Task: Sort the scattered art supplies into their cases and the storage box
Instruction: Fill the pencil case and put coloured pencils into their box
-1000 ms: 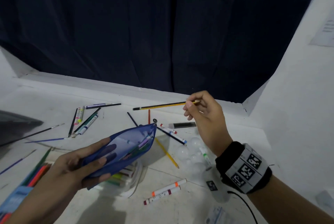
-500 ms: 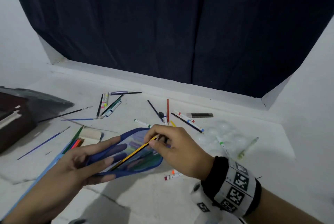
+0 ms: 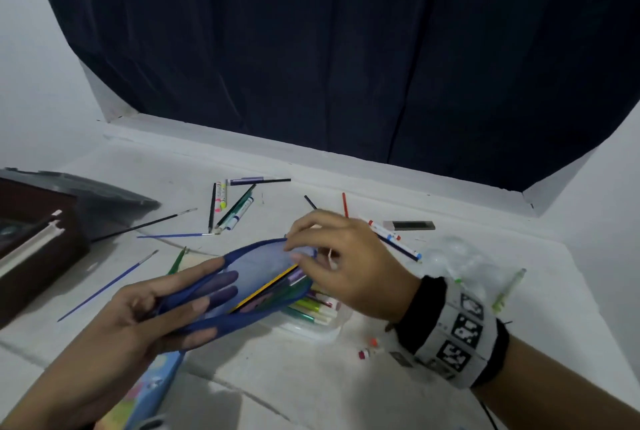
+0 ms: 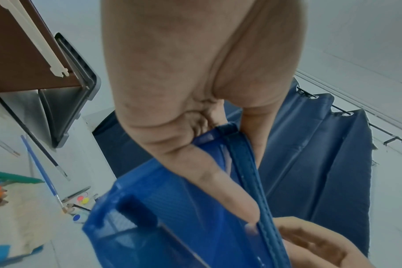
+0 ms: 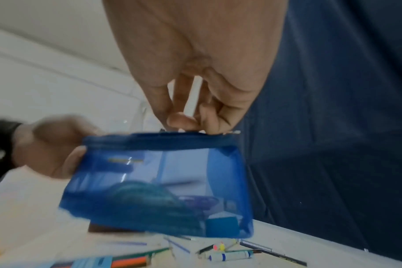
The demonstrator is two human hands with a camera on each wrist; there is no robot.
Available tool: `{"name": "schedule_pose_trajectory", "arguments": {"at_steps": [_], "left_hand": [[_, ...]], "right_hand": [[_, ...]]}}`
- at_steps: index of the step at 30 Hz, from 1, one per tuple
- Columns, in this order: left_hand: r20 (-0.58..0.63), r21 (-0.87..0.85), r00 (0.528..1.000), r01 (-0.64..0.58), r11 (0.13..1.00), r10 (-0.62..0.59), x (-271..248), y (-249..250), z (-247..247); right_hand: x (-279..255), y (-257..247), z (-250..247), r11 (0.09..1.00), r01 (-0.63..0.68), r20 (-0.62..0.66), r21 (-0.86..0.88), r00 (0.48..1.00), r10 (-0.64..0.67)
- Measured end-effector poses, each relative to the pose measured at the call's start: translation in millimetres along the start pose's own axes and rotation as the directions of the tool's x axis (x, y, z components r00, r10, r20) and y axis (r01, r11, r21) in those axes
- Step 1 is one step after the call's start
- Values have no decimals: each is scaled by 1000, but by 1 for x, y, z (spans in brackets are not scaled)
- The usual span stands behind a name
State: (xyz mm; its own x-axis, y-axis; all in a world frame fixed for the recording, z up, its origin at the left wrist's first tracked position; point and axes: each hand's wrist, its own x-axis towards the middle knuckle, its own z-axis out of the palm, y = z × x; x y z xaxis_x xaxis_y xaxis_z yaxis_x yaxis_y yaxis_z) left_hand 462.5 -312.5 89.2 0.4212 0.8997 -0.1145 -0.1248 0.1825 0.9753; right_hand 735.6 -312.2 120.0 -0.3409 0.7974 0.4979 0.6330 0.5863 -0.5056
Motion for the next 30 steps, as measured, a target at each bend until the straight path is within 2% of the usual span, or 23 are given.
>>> {"name": "schedule_pose_trajectory", "arguments": {"at_steps": [3,7,9,11,16,20,23,26,27,30], "left_hand": [[8,30,1000,-26,999,26,11,9,-29],[-33,12,998,-48,999,48,25,20,-58],[-42,2,998,-39,999,39,31,23,-72],[-38,4,999,-19,1000,19,36,24,-85],[-54,3,995,79,997,-79,42,16,-121],[-66,-29,989,129,991,-131,45,11,-138],[-61,-48,984,165,985,-168,48,11,-145],[-49,-33,982,182,983,-184,53,11,-148],[-58,-21,982,177,984,-178,55,11,-148],[-61,-22,983,170,985,-171,62,14,-140]], "right_hand": [[20,6,-18,999,-39,-102,-36,994,35],[44,55,-23,933,-271,-66,-236,963,263],[49,94,-15,869,-387,8,-309,913,409],[52,129,-2,799,-473,86,-371,839,537],[60,180,33,672,-439,277,-596,674,685],[67,197,51,661,-382,354,-646,616,703],[73,202,58,599,-348,287,-722,637,715],[78,196,60,571,-288,210,-768,730,650],[81,190,59,597,-307,172,-741,772,612],[95,156,51,776,-373,32,-508,893,449]]}}
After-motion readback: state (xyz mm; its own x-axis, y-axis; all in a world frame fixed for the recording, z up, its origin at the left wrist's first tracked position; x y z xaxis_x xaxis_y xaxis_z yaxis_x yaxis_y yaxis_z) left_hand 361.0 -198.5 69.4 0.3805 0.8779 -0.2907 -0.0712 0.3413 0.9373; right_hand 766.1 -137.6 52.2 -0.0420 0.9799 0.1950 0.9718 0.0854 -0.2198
